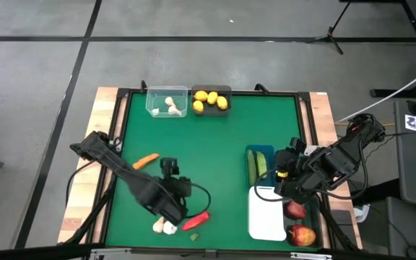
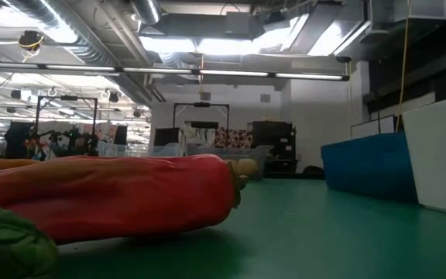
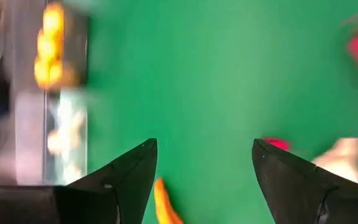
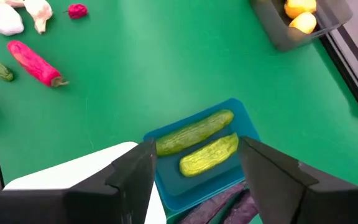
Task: Sort produce into baskets
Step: Put the orange chili pepper into the white bin
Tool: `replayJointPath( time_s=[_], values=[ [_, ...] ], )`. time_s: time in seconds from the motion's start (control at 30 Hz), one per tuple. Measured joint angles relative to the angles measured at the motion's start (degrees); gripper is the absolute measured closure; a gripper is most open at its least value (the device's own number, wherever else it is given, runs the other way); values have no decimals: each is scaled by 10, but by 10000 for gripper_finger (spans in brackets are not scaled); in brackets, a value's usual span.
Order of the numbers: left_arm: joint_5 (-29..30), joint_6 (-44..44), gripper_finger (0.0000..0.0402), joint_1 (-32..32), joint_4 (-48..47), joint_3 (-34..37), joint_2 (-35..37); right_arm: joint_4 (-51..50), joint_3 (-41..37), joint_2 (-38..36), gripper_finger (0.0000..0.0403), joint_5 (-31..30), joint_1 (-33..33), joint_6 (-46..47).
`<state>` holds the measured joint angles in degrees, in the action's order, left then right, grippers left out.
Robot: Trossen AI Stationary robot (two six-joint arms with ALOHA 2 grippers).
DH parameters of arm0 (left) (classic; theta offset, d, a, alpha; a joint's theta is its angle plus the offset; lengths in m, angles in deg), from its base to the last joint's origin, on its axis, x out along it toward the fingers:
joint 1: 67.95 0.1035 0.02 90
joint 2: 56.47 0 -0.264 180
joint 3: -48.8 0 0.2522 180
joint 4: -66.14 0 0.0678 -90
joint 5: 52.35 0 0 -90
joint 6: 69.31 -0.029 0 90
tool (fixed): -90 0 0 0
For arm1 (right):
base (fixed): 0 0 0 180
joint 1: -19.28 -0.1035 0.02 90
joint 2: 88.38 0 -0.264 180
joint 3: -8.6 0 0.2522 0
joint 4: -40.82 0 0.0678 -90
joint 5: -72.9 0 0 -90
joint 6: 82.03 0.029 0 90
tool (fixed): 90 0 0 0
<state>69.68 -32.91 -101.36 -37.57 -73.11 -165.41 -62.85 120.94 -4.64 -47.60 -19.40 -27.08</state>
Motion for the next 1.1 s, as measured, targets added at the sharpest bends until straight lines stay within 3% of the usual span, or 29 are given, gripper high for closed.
replayJointPath(
  time_s=[0.23, 0.4, 0.53, 0.63, 0.77, 1.1],
  values=[
    [2, 204, 144, 38, 21, 238, 60, 0, 0, 0, 173, -13, 1, -32],
    [-44, 260, 144, 68, 137, 399, 203, -1, 0, 0, 173, -48, 1, -55],
    [-60, 344, 144, 84, 163, 509, 322, -1, 0, 0, 173, -55, 1, -58],
    [-83, 385, 144, 92, 195, 565, 392, -1, 0, 0, 173, -55, 1, -58],
    [-113, 372, 144, 100, 253, 619, 440, -1, 0, 0, 173, -55, 1, -57],
    [-147, 363, 144, 118, 333, 732, 425, 4, 0, 0, 173, -66, 1, -42]
  ],
)
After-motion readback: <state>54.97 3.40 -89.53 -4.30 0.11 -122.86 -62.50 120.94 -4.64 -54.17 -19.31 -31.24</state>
